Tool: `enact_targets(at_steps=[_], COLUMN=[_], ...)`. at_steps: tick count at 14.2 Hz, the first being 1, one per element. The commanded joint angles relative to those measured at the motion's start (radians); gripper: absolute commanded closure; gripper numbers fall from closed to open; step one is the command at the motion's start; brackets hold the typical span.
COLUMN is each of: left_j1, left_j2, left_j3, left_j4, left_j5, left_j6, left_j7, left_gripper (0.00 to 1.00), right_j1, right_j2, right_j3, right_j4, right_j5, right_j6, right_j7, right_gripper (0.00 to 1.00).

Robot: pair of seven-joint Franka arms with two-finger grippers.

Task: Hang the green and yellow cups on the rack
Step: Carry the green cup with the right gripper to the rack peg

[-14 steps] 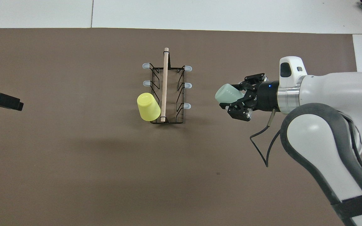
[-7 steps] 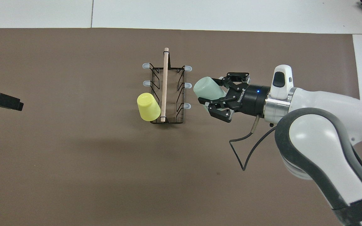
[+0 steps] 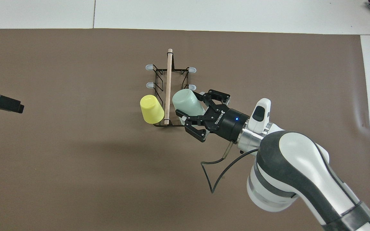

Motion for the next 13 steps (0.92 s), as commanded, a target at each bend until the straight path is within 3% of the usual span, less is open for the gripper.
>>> enact_targets(at_steps=[1, 4, 7, 13], left_j1=[0.0, 0.0, 0.0, 0.0], left_j2=[-0.03, -0.03, -0.03, -0.03], left_j3=[0.0, 0.0, 0.0, 0.0], left_j4=[-0.033, -0.033, -0.033, -0.033], left_j5=[0.004, 0.004, 0.003, 0.004], left_j6=[0.01, 0.008, 0.01, 0.01], left_j7=[0.0, 0.0, 0.001, 0.0], left_gripper=[0.0, 0.0, 0.0, 0.0], right_j1=[-0.006, -0.014, -0.006, -0.02], right_j2=[0.002, 0.042, 0.068, 0.103], right_j3=[-0.003, -0.003, -0.003, -0.003], right_j4=[-0.013, -0.013, -0.013, -0.002], right_j5=[0.05, 0.067, 0.23, 0.292], right_j6=[0.003, 0.002, 0.002, -0.033], right_j7=[-0.073, -0.183, -0.335, -0.446], right_gripper=[0.95, 0.95, 0.95, 0.95])
